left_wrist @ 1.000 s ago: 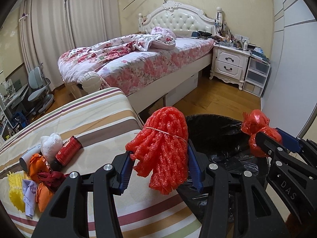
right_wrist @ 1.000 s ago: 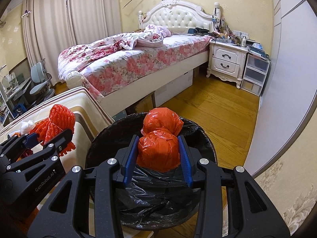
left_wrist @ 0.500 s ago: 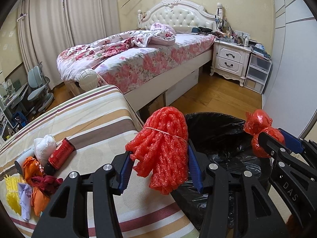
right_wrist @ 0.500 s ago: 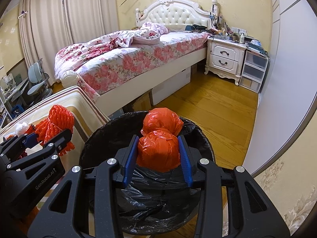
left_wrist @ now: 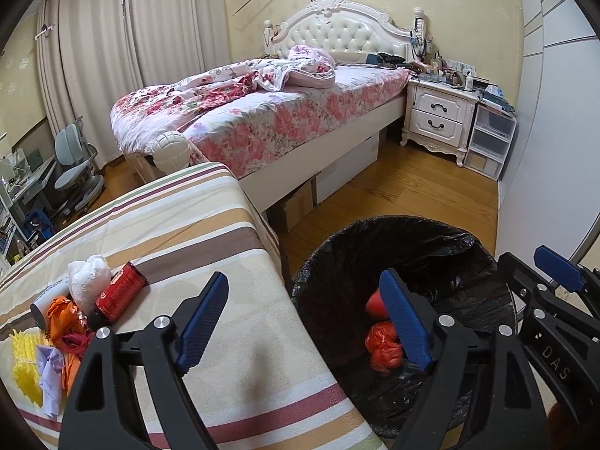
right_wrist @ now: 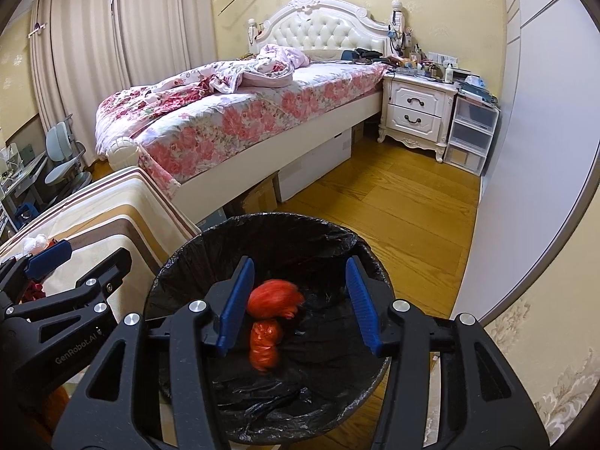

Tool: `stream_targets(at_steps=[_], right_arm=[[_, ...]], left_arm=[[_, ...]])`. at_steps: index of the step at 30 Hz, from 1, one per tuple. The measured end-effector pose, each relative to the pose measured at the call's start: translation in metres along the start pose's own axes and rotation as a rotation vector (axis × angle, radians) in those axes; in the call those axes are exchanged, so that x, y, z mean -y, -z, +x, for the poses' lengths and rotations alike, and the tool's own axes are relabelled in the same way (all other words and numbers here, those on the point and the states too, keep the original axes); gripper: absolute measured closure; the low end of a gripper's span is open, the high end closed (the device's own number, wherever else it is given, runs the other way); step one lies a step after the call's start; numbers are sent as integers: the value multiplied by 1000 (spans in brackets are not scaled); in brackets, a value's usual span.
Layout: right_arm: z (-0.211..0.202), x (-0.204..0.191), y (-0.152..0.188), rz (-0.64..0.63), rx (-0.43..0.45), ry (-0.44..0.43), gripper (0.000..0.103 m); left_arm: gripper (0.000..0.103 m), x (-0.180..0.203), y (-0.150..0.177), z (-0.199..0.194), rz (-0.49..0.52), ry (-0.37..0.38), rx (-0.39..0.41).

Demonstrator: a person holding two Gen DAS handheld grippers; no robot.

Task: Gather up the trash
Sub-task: 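Open both grippers to drop the red bag and red net into the bin, then move the left gripper to the yellow foam net and grasp it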

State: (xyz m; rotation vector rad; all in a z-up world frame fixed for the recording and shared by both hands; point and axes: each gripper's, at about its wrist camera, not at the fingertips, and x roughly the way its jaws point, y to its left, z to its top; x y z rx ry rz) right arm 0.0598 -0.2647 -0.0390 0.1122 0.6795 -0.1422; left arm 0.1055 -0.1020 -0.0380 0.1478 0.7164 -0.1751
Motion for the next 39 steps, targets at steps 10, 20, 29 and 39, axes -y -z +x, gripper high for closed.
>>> stream_targets(at_steps=[10, 20, 29, 39], right_arm=[[-13, -7, 4, -5, -1, -6, 45], [-30, -40, 25, -41, -32, -65, 45], [-47, -91, 42, -118, -47, -157, 45], [-60, -151, 56, -216, -60, -243, 45]], left_arm=[[22, -20, 10, -16, -21, -26, -13], [22, -62, 38, -47, -76, -76, -36], [22, -107, 62, -80, -129, -144, -30], [22, -170, 90, -100, -231, -234, -53]])
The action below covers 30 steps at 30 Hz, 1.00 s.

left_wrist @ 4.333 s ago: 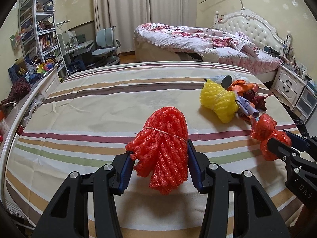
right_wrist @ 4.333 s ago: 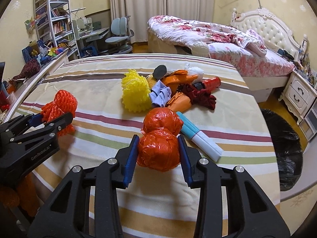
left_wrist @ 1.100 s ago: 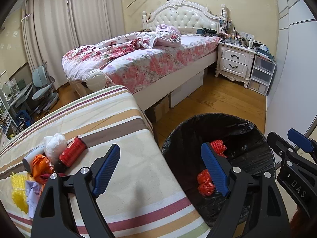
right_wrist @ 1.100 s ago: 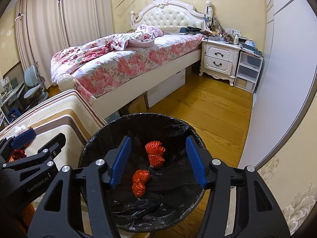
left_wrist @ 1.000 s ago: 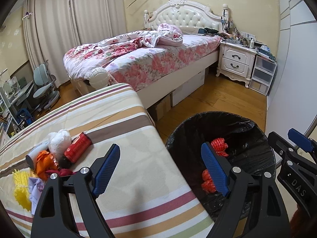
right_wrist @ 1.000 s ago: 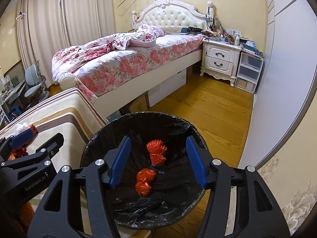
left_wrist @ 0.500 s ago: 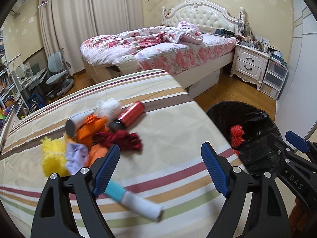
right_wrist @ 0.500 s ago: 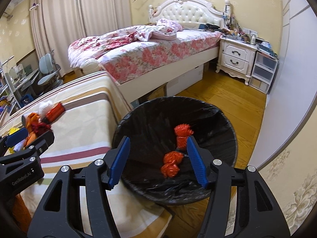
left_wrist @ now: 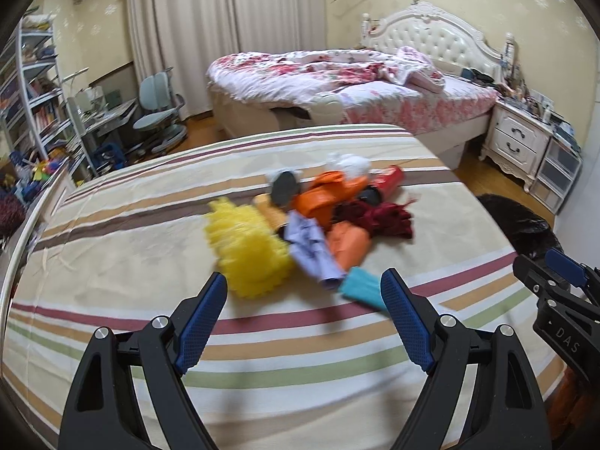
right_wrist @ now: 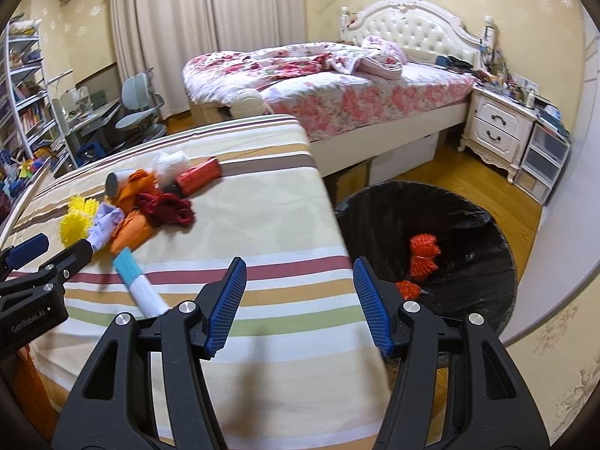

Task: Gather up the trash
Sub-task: 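Move the left gripper to the yellow foam net and grasp it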

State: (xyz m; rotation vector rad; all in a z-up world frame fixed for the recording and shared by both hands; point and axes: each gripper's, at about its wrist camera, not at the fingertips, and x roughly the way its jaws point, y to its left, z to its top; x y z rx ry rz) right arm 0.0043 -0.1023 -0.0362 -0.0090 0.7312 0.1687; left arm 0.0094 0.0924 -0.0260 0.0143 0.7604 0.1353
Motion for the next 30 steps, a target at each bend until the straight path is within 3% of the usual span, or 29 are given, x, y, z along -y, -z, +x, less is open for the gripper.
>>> stream_targets(at_steps=[10, 24, 30], right_arm=[[11, -32, -7, -54, -18, -29, 45], [28, -47, -18, -75, -38, -49, 45], [30, -51, -19, -87, -43, -53, 45]], left_arm=[[22, -50, 7, 7, -83, -51, -28], [22, -62, -20, 24, -119, -28, -29], [22, -66, -15, 48, -102, 0, -100]])
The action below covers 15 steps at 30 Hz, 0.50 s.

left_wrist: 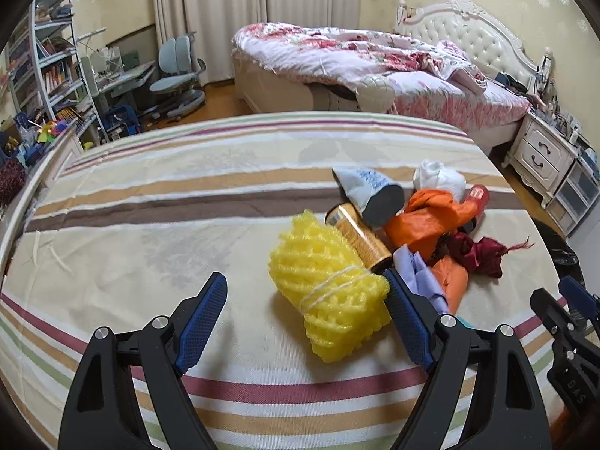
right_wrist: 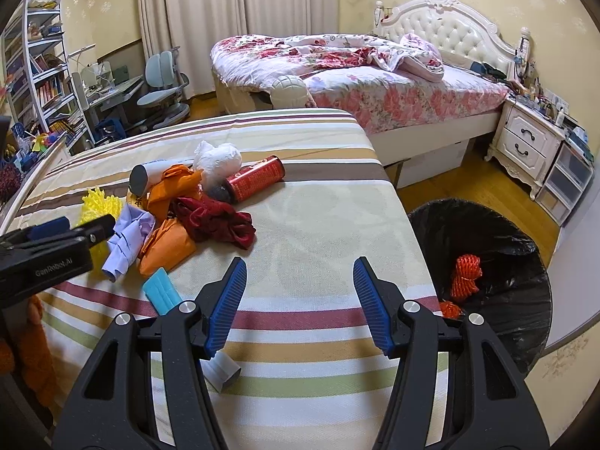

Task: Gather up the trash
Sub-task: 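Move the left gripper to the yellow foam net and grasp it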

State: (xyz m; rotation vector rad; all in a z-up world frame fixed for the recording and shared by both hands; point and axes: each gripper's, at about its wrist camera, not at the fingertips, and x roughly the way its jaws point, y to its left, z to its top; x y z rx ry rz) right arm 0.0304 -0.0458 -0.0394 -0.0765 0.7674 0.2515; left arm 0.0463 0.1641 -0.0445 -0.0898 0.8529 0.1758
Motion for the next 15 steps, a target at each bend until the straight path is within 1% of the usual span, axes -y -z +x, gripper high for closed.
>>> stream_targets(at_steps=[3, 8, 15], right_arm=[[0, -2, 2, -2, -5, -4, 45], [-3, -5, 5, -5, -6, -12, 45], [-5, -7, 8, -7, -6, -14, 44]], left_arm=[[22, -9, 7, -7, -1, 12, 8], [22, -21, 16, -20, 14, -1, 12], [22, -35, 22, -29, -9, -11, 8]])
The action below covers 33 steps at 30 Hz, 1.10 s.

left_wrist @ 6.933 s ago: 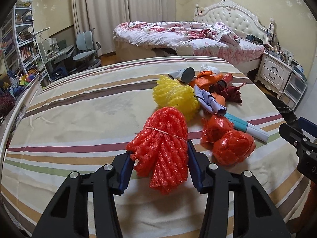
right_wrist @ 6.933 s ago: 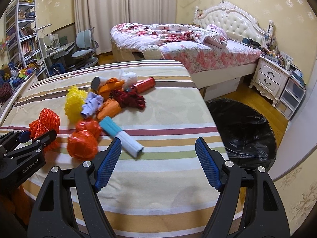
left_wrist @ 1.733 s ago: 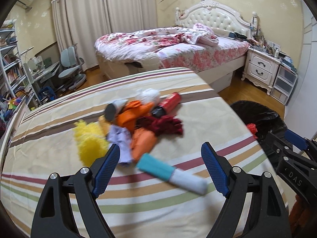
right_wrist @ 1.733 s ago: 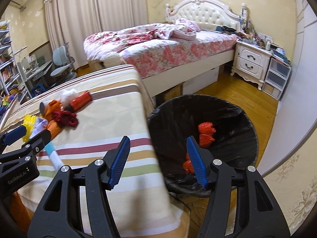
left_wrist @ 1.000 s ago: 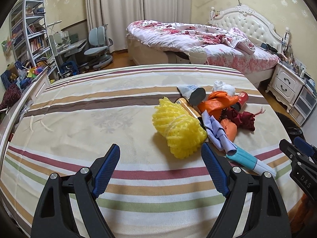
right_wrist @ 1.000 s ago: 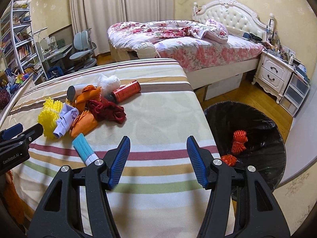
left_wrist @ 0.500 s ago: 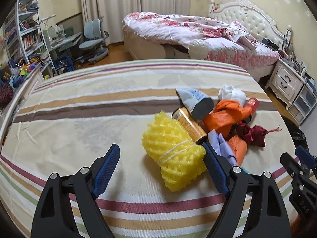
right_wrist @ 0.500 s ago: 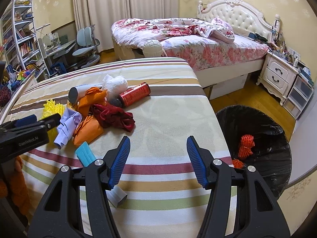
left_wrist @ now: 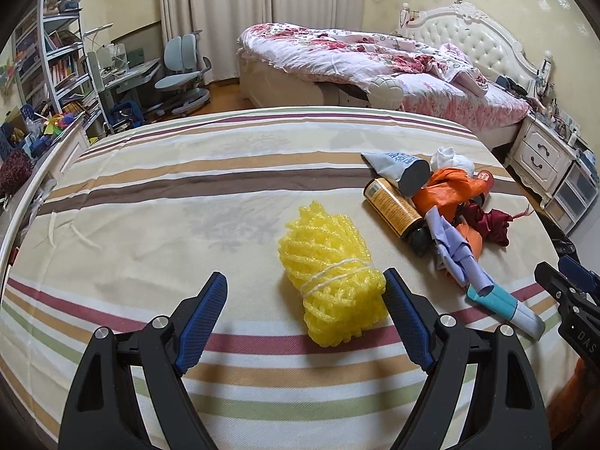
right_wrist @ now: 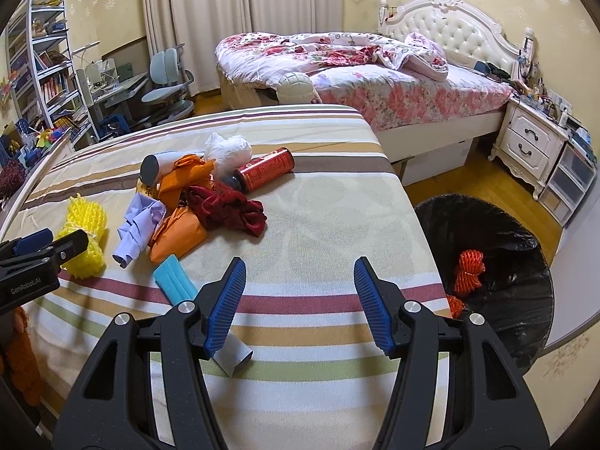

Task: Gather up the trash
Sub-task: 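Move the left gripper to the yellow foam net and grasp it, then grasp the blue-white tube with the right gripper while the left gripper holds the yellow net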

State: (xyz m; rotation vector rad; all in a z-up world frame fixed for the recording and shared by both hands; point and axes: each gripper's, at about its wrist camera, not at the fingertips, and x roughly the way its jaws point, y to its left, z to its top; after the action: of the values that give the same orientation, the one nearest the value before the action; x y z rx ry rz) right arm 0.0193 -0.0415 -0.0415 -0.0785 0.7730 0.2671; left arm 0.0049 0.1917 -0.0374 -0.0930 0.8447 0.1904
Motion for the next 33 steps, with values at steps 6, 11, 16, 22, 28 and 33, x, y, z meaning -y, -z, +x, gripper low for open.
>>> stream_targets(at_steps=[6, 11, 16, 22, 28, 33], right_arm=[[0, 0, 1, -2, -1, -2, 44], [-1, -1, 2, -4, -2, -3, 44], [-3, -7, 4, -17, -5, -8, 44], [-4, -12, 4, -24, -11, -12, 44], [-5, -14, 6, -30, -17, -19, 44], [-8, -20, 10, -47, -22, -33, 44]], left_arm=[[22, -6, 6, -5, -16, 4, -8], [22, -4, 3, -10, -12, 19, 12], [22, 0, -7, 3, -18, 17, 11], [39, -7, -4, 16, -21, 47, -26], [59, -8, 10, 8, 0, 104, -28], [59, -4, 23, -4, 36, 87, -13]])
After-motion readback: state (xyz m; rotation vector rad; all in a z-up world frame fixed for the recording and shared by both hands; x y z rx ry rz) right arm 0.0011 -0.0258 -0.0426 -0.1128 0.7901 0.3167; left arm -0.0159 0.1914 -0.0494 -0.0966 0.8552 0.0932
